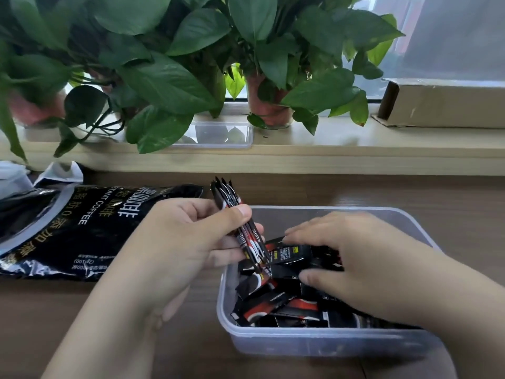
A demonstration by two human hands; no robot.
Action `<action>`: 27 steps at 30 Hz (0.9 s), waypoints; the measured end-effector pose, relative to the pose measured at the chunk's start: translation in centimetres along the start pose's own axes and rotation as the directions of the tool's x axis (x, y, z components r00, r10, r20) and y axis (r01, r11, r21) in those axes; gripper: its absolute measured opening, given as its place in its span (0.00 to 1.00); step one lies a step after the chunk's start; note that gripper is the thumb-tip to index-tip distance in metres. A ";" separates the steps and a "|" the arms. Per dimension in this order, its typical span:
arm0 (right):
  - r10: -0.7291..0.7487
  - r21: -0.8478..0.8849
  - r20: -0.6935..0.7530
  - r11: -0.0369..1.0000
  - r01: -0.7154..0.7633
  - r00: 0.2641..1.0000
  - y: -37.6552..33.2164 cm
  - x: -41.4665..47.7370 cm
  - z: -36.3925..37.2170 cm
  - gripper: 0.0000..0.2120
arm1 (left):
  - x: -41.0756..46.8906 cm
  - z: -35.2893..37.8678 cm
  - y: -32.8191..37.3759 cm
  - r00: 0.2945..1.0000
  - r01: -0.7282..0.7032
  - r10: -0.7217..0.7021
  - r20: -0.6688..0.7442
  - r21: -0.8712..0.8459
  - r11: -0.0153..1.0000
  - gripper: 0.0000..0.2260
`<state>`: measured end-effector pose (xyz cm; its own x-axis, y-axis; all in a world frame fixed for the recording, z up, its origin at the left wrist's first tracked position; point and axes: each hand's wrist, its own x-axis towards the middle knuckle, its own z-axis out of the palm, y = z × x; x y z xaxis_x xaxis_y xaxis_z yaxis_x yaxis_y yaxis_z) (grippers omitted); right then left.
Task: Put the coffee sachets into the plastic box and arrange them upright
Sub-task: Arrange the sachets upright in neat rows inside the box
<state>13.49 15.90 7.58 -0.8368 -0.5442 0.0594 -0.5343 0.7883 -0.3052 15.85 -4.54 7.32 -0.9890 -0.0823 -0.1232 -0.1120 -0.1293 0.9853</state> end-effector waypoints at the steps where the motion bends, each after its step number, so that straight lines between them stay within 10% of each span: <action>1: -0.013 -0.018 0.047 1.000 0.014 0.999 -0.2 0.1 0.4 0.22 | 0.0 0.0 0.0 1.000 0.002 -0.002 0.006 0.007 1.000 0.09; 14: 0.042 -0.142 -0.060 0.989 -0.050 0.997 0.1 -1.2 -0.9 0.08 | -0.5 0.0 0.0 0.999 0.017 -0.018 0.029 0.036 0.999 0.12; 27: 0.056 0.315 -0.476 0.943 0.111 0.877 -1.3 -0.9 -0.6 0.03 | -0.9 1.4 0.1 0.997 -0.068 0.064 -0.035 -0.116 0.991 0.05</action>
<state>14.87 15.61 8.51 -0.8208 -0.2969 0.4880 -0.5592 0.5920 -0.5804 16.61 -3.07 7.73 -0.9901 -0.1248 -0.0641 -0.0330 -0.2368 0.9710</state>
